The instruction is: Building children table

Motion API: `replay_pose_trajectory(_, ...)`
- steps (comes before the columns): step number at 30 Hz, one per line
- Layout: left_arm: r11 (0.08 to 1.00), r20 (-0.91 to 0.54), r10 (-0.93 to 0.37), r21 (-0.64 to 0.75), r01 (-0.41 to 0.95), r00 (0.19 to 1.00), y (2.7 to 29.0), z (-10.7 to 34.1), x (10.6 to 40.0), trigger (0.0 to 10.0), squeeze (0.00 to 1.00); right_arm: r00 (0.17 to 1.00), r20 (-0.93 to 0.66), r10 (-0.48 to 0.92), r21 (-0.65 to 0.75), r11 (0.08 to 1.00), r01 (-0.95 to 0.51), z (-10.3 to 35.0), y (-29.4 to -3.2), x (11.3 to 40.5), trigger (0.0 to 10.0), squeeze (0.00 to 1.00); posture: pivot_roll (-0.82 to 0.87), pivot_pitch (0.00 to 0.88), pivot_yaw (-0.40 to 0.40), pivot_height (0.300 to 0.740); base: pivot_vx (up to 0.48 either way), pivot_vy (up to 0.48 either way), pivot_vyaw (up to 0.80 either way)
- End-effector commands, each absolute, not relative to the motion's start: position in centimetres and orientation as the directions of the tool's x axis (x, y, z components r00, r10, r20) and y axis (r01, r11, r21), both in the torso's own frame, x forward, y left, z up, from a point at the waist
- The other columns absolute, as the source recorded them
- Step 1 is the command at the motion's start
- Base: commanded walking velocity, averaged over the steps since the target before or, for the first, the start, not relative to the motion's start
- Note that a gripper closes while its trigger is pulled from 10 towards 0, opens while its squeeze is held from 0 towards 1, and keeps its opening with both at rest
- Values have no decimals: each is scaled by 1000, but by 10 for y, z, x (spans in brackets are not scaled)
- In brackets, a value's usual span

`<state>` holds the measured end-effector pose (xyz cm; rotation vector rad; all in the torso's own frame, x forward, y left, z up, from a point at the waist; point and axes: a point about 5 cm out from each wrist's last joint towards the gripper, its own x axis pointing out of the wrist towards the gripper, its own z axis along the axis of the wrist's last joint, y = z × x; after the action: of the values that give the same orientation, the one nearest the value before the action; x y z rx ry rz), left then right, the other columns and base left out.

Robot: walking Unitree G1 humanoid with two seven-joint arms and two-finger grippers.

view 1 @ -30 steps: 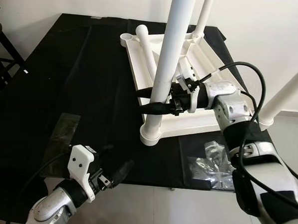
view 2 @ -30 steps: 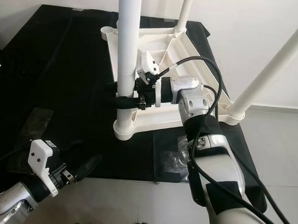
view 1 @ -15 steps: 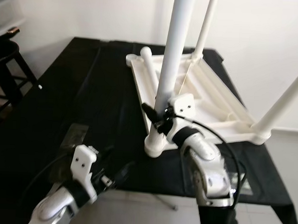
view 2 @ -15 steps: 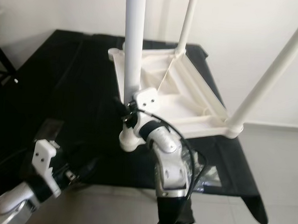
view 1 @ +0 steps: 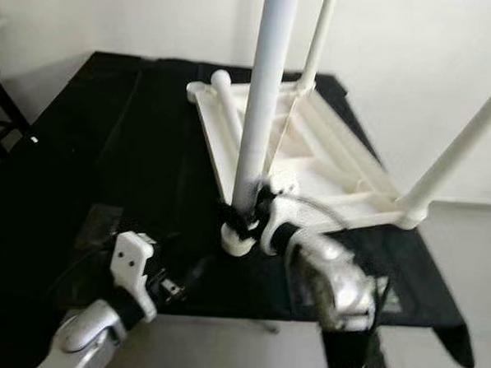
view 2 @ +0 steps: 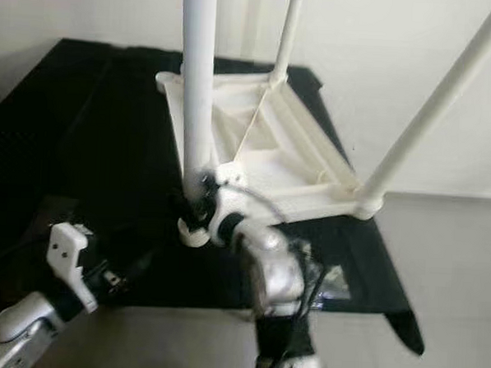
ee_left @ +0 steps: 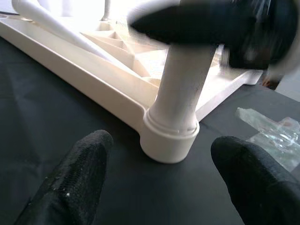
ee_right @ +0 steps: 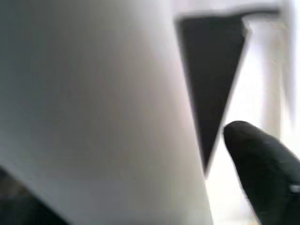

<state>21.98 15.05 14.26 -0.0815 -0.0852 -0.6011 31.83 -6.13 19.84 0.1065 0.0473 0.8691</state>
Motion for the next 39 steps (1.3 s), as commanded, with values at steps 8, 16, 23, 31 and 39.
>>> replay_pose_trajectory(8,821,92,-561,-60,567,823,148,138,215,10000,0,407,-135,904,-66,401,-914,210,-82,340,10000,0,-134,125,-109,740,0,0,0)
replay_pose_trajectory(16,820,90,-563,-65,569,821,146,140,208,10000,0,111,-177,978,-147,85,-985,240,-94,351,8118,0,-114,148,-104,740,0,0,0)
replay_pose_trajectory(23,814,81,-571,-69,576,817,146,139,205,10000,0,-9,-182,983,-152,-37,-988,253,-96,356,0,0,-103,155,-97,740,0,0,0)
replay_pose_trajectory(31,813,77,-573,-73,578,816,144,138,204,10000,0,10,-257,966,-164,-34,-986,235,-111,359,0,0,-111,139,-103,740,0,0,0)
replay_pose_trajectory(39,815,80,-569,-76,575,818,145,137,205,10000,0,443,-190,877,-154,419,-895,194,-112,357,0,0,-132,129,-110,740,0,0,0)
